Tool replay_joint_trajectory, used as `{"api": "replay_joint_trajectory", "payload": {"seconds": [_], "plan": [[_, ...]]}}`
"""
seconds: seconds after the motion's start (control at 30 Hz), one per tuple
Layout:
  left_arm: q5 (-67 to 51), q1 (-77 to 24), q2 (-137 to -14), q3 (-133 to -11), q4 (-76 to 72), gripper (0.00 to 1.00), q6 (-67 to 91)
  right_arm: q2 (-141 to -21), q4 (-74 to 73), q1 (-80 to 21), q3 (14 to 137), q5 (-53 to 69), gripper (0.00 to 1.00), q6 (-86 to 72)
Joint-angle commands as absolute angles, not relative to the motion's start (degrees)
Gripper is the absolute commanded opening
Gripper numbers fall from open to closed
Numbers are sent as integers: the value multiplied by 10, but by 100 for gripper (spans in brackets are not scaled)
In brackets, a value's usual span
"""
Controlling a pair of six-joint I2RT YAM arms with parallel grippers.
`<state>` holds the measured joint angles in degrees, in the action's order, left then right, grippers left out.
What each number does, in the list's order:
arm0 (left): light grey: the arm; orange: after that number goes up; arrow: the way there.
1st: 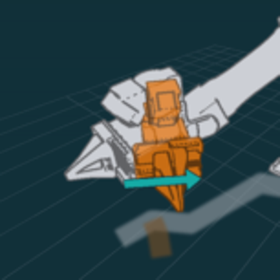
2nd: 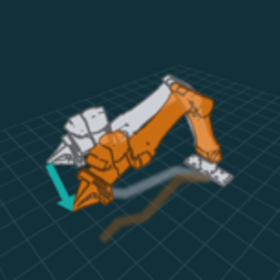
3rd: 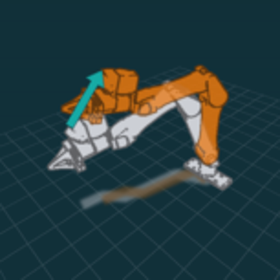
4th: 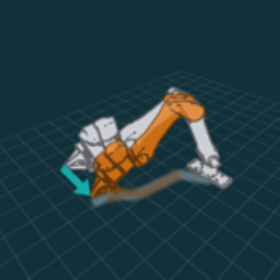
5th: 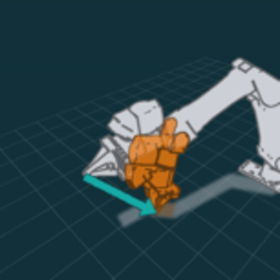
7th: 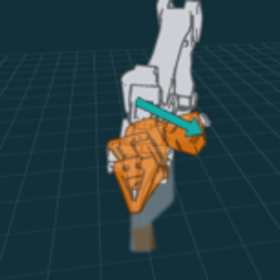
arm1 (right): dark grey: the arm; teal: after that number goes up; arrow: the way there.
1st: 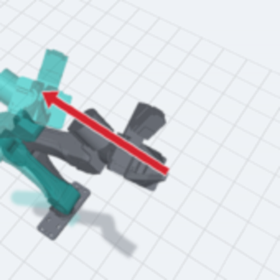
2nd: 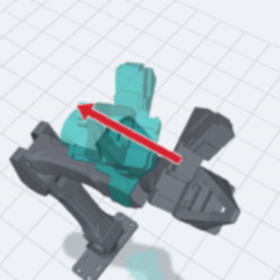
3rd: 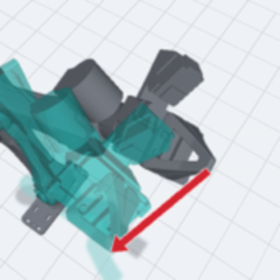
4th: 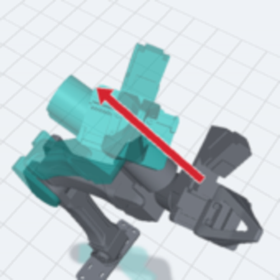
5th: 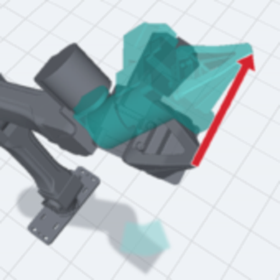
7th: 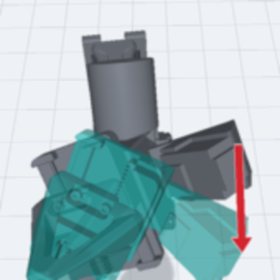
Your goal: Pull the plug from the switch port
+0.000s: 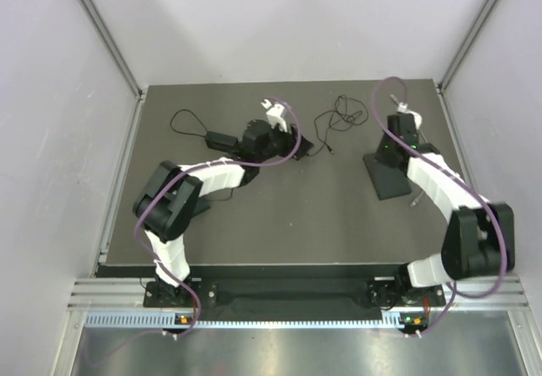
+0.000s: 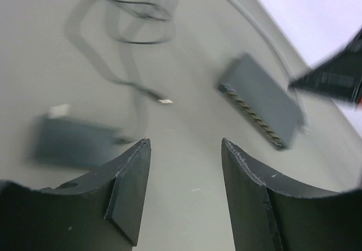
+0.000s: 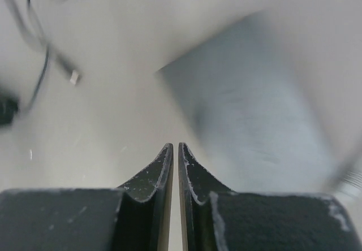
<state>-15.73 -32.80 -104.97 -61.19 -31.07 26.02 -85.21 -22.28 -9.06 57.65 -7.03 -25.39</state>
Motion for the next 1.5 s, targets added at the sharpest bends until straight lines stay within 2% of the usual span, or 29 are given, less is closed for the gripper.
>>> {"api": "replay_joint_trajectory", "payload": {"seconds": [0.0, 0.1, 0.37, 0.73, 1.1, 1.27, 1.4, 1.47], "plan": [[-198, -359, -1084, -644, -355, 58, 267, -794, -214, -64, 555, -214, 9, -302], [-193, -374, -1102, -649, -374, 58, 279, -813, -224, -20, 569, -235, 9, -287], [-172, -392, -1114, -658, -359, 58, 265, -946, -184, 54, 650, -184, 9, -247], [-186, -392, -1121, -670, -339, 59, 260, -1096, -181, 56, 759, -82, 8, -214], [-175, -392, -1132, -683, -315, 59, 259, -1096, -168, 4, 740, 28, 5, -147], [-162, -392, -1154, -718, -268, 59, 262, -1090, -209, -65, 744, 61, 5, -114], [-178, -392, -1192, -762, -226, 58, 272, -1028, -204, -76, 694, 19, 6, -141], [-178, -392, -1213, -777, -214, 57, 284, -969, -211, -76, 665, -62, 7, -155]]}}
